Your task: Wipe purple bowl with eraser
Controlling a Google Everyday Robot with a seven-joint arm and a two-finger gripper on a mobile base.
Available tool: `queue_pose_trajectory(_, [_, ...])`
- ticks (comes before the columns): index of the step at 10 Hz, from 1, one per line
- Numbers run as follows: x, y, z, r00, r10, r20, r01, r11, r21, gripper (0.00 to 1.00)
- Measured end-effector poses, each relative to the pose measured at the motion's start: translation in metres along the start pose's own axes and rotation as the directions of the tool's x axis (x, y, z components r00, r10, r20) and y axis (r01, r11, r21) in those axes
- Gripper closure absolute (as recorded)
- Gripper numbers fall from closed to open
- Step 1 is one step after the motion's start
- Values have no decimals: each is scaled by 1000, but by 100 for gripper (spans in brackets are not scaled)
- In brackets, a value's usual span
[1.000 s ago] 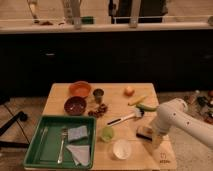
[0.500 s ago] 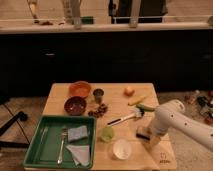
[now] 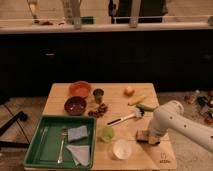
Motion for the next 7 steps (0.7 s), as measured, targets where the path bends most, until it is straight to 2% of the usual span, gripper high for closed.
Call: queue_pose_trajectory(7, [3, -3, -10, 999, -17, 47, 16, 1000, 13, 100])
